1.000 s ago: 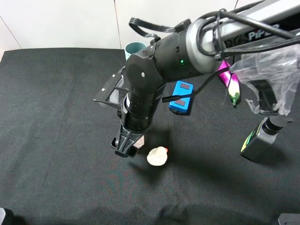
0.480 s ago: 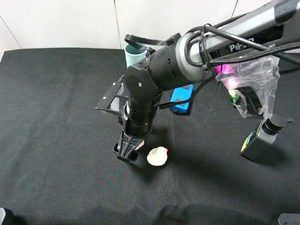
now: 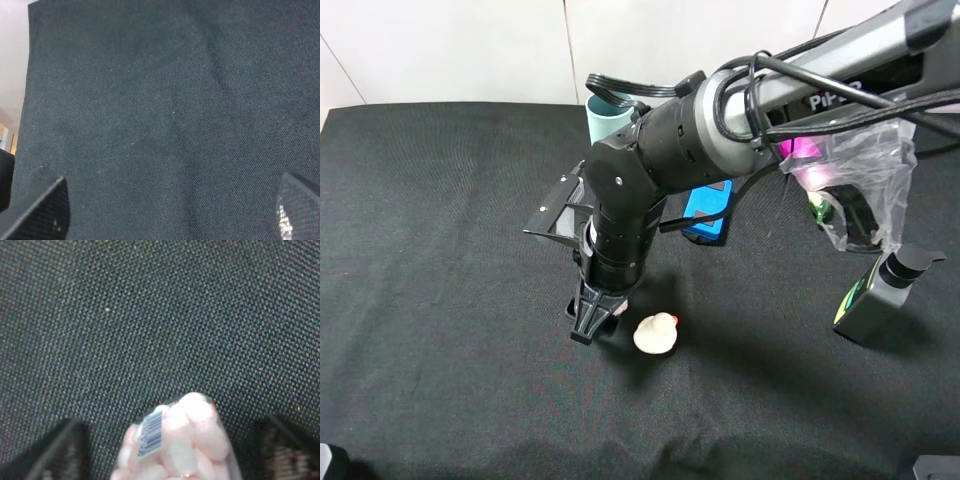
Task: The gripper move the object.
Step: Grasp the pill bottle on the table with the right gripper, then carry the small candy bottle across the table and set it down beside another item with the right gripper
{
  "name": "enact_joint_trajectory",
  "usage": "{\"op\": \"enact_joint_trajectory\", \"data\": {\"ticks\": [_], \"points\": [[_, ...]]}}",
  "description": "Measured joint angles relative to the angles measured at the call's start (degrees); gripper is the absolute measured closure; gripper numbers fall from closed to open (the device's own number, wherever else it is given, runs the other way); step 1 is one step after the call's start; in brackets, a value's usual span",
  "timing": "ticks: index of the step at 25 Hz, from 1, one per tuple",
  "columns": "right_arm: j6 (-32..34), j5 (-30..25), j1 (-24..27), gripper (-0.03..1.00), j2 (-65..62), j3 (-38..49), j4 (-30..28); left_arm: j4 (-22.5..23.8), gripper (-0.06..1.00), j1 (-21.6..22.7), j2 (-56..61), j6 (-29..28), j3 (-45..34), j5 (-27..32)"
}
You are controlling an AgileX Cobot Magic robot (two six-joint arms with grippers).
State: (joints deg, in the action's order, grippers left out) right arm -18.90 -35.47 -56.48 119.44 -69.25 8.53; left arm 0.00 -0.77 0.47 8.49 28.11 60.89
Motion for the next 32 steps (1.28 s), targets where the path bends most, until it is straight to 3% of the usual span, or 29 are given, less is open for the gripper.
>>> {"op": "enact_joint_trajectory", "data": {"ticks": [5,20,32], "points": [[0.0,0.0,0.0,0.66,0.0,0.0,0.0,0.0,0.06,0.0,0.0,0.0,0.0,0.0],[0.1,-0.1,0.0,0.66,0.0,-0.1,0.0,0.0,0.06,0.0,0.0,0.0,0.0,0.0],[1.1,-10.9,0.0,0.66,-0.5,-10.2,-2.1,0.0,0.06,0.0,0.0,0.0,0.0,0.0]]}}
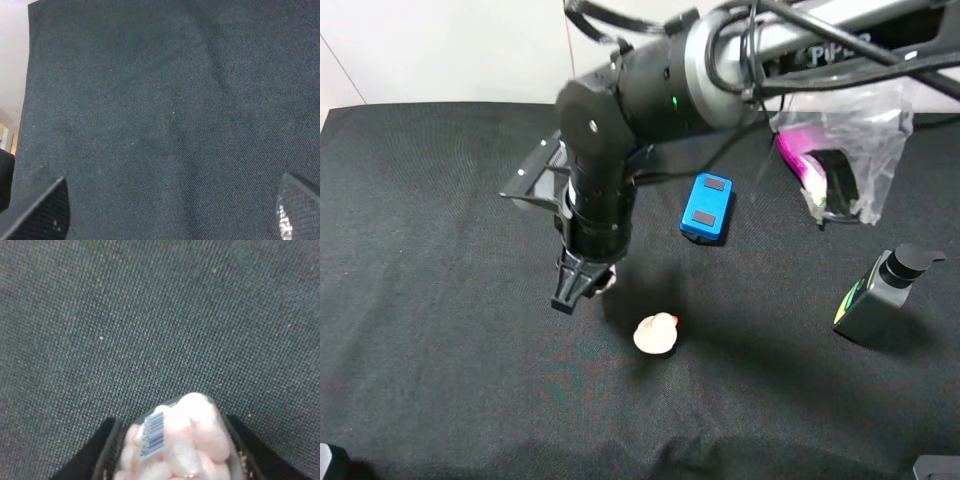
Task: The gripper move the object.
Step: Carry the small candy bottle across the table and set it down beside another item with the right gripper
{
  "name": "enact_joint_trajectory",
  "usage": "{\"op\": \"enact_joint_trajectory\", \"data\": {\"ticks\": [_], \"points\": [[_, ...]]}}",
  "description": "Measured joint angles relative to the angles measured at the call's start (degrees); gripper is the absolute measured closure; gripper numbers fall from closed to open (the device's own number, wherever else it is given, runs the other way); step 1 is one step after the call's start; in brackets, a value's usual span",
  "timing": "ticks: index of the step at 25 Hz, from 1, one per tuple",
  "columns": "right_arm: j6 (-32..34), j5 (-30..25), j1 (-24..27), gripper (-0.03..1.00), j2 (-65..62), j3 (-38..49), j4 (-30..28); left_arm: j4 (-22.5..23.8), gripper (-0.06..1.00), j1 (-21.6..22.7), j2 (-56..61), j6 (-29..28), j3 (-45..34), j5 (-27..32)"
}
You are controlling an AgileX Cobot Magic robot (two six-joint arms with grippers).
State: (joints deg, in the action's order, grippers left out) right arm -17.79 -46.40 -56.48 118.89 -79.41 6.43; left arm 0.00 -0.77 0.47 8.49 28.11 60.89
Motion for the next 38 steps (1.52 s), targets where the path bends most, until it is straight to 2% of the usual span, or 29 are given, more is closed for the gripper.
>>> {"op": "enact_joint_trajectory", "data": {"ticks": [12,18,27,38], "points": [[3.0,-13.4,0.1,0.66,0.0,-10.3,-1.8,0.0,0.06,0.0,0.0,0.0,0.0,0.0],[3.8,-20.3,2.1,0.66,-0.4,-14.3,-1.7,0.0,0.06,0.0,0.0,0.0,0.0,0.0],[6.7,-22.8,6.2,0.66,-6.3,-14.7,-1.7,0.0,0.06,0.0,0.0,0.0,0.0,0.0],[7.5,-23.6,16.4,0.66,-10.9,-14.7,-1.9,0.0,0.06,0.0,0.0,0.0,0.0,0.0]]}}
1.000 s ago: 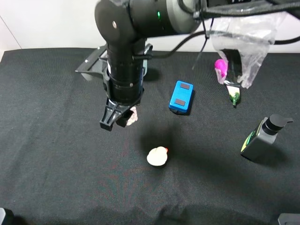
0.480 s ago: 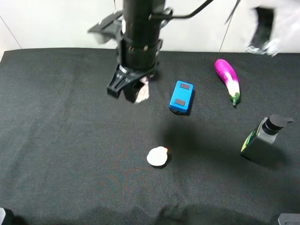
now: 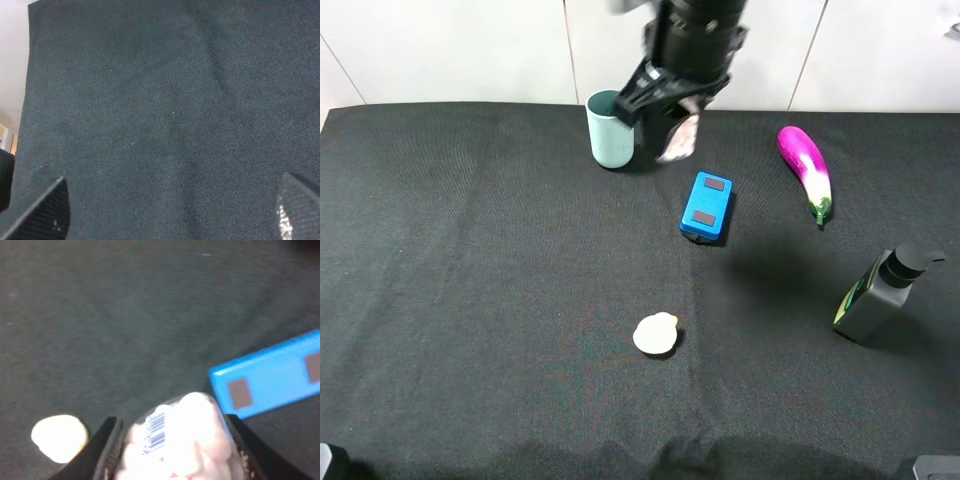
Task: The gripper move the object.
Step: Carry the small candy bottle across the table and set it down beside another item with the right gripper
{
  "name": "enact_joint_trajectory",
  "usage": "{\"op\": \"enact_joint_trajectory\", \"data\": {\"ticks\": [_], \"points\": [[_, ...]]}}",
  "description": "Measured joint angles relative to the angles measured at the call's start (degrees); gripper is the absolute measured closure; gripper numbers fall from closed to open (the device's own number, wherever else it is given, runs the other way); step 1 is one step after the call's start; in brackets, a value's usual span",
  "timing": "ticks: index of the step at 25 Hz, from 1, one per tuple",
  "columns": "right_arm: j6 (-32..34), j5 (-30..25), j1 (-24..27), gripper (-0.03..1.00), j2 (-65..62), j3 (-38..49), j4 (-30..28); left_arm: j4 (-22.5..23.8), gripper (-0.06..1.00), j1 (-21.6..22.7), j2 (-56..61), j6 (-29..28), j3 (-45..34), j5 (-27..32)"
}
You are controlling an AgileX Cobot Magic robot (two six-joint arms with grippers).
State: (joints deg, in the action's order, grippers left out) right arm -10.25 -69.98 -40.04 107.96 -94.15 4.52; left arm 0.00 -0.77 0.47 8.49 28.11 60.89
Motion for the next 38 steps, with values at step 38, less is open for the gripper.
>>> {"op": "enact_joint_trajectory", "data": {"ticks": [38], "points": [[-0.2,5.6,39.5,0.66,1.3,0.0,2.2,0.0,0.06,0.0,0.0,0.0,0.0,0.0]]}}
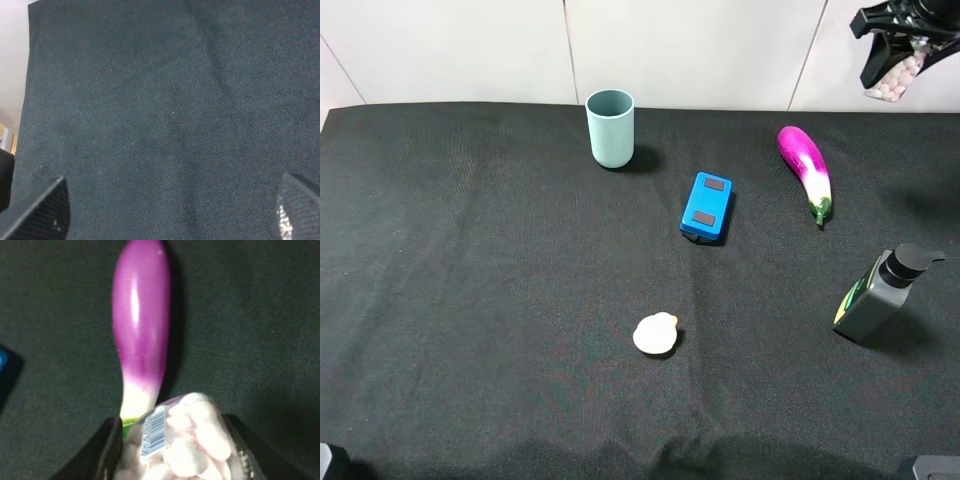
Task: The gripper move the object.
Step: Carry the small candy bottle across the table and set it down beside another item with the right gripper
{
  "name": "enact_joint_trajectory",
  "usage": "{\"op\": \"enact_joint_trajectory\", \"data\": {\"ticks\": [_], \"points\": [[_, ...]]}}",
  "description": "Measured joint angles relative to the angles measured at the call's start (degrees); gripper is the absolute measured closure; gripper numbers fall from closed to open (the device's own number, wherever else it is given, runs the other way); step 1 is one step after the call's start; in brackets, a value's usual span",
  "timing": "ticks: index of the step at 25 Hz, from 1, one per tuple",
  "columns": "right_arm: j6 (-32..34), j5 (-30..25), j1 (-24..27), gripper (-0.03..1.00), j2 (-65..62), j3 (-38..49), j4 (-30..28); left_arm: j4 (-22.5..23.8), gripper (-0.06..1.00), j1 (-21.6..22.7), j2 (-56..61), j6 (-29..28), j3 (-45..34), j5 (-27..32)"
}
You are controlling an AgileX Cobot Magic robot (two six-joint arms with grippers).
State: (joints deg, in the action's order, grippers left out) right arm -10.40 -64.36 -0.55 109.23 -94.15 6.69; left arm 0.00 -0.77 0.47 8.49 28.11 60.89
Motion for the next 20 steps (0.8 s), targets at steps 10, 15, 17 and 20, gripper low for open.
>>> {"op": "enact_joint_trajectory", "data": {"ticks": [10,15,17,20], "points": [[-1.0,2.7,3.4,0.66,6.5,0.0,1.9,0.0,0.06,0.0,0.0,0.0,0.0,0.0],[-1.1,5.3,3.4,0.66,8.9,0.0,1.8,0.0,0.06,0.0,0.0,0.0,0.0,0.0],[-1.1,6.7,3.4,0.66,9.5,0.1,1.4,0.0,0.06,0.0,0.0,0.0,0.0,0.0],[-1.2,8.4,3.4,0.66,10.3,0.2,0.4,0.0,0.06,0.0,0.0,0.0,0.0,0.0]]}}
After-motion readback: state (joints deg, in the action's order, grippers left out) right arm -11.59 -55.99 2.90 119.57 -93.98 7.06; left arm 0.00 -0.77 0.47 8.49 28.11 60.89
